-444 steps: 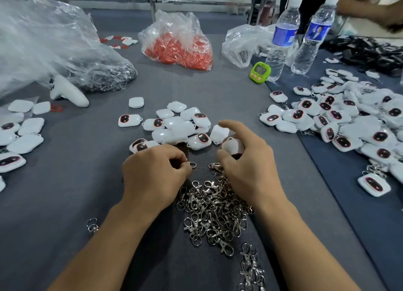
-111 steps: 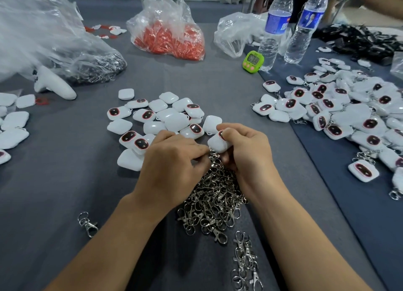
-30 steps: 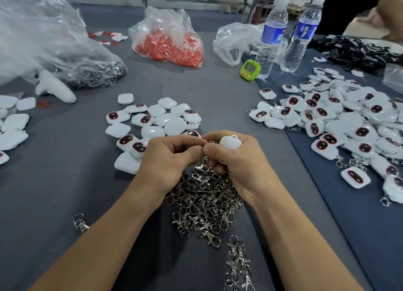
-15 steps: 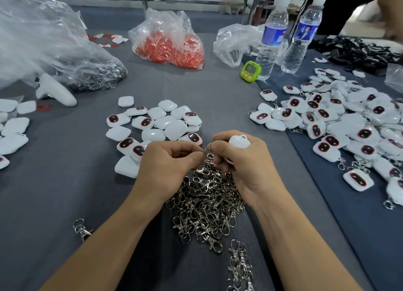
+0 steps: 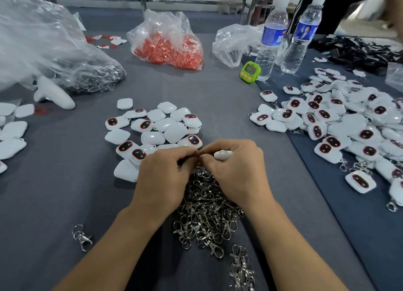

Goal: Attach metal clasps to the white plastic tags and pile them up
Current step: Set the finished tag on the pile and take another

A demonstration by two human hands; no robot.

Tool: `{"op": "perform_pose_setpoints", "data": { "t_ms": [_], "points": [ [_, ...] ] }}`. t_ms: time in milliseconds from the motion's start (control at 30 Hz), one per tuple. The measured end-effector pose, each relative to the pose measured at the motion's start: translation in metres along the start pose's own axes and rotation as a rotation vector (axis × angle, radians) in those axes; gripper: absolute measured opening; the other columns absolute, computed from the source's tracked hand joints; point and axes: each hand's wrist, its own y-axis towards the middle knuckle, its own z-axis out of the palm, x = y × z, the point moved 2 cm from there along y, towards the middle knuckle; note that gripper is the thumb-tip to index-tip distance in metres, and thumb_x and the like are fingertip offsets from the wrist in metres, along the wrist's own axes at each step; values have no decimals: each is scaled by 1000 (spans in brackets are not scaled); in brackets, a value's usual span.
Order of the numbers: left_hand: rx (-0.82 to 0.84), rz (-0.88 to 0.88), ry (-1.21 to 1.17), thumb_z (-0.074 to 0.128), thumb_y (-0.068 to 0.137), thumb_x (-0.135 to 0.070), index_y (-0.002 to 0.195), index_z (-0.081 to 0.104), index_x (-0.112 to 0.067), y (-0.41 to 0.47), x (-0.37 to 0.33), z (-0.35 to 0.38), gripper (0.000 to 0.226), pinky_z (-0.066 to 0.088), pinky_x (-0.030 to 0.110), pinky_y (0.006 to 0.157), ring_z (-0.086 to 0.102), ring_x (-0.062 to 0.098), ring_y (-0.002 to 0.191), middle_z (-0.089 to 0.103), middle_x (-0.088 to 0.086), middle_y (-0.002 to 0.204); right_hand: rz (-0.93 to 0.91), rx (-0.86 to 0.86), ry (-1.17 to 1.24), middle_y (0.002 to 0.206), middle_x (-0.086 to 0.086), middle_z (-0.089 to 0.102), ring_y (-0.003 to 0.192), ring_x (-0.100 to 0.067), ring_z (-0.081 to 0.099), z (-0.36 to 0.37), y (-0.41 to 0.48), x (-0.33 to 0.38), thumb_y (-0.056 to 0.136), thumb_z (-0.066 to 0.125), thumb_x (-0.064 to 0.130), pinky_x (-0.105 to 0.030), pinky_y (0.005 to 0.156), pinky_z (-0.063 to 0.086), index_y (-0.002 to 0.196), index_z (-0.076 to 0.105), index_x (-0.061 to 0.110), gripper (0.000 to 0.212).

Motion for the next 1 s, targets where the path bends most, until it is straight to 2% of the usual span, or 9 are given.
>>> {"op": "perform_pose_setpoints", "data": {
  "t_ms": [100,200,333,467,533,667,800,867,1000],
  "points": [
    [-37,-19,-10,78,86,-20,88,80,-30,0,-3,0,11,51,20,69,66,-2,73,72,-22,76,43,7,-12,61,22,69,66,4,66,-1,1,-1,82,80,23,-8,60,46,70,77,37,18],
    [-59,-64,-51,81,80,-14,82,79,-32,0,-5,0,18,53,18,68,68,-1,69,71,-27,73,84,45,-9,62,17,71,70,-1,67,-2,3,-4,80,80,25,-11,60,49,74,80,35,11],
    [-60,-130,-171,81,78,-6,84,79,-32,3,-3,1,27,53,10,68,71,-2,70,74,-23,75,79,55,54,60,15,70,62,0,65,-2,2,-5,78,78,24,-11,55,45,75,78,37,13],
    [-22,-247,-305,84,79,-12,84,82,-31,6,2,3,21,60,26,74,74,3,75,77,-15,77,144,47,259,56,7,67,54,-4,57,2,3,-5,73,74,22,-24,55,44,72,79,27,7],
    [5,-279,-390,84,79,-14,83,82,-36,5,1,3,23,59,30,77,75,7,78,78,-12,79,179,54,344,52,4,62,51,-9,52,0,4,-5,71,74,19,-24,51,40,70,78,22,6],
    [-14,-278,-480,84,78,-11,84,82,-35,6,0,1,24,59,30,82,76,11,84,79,-8,82,233,76,463,56,-7,60,50,-14,49,-3,5,-5,77,74,3,-22,44,37,68,77,18,18],
    [47,-280,-535,80,79,-2,79,83,-28,5,-4,2,26,61,26,77,76,16,80,79,0,80,237,112,491,59,-5,63,51,-13,50,-4,4,-4,78,72,-4,-20,44,38,66,76,15,23],
    [67,-271,-533,78,79,1,75,82,-28,5,-6,2,29,59,29,74,73,15,74,78,4,76,240,142,503,59,-5,62,50,-13,49,-4,4,-3,78,71,-5,-19,43,37,65,75,14,24],
    [88,-258,-538,77,73,-11,73,81,-27,4,-10,1,17,56,33,70,67,16,69,76,9,74,248,169,525,57,-4,59,48,-12,48,-4,4,-3,78,70,-6,-18,42,36,62,74,16,28]
  ]
}}
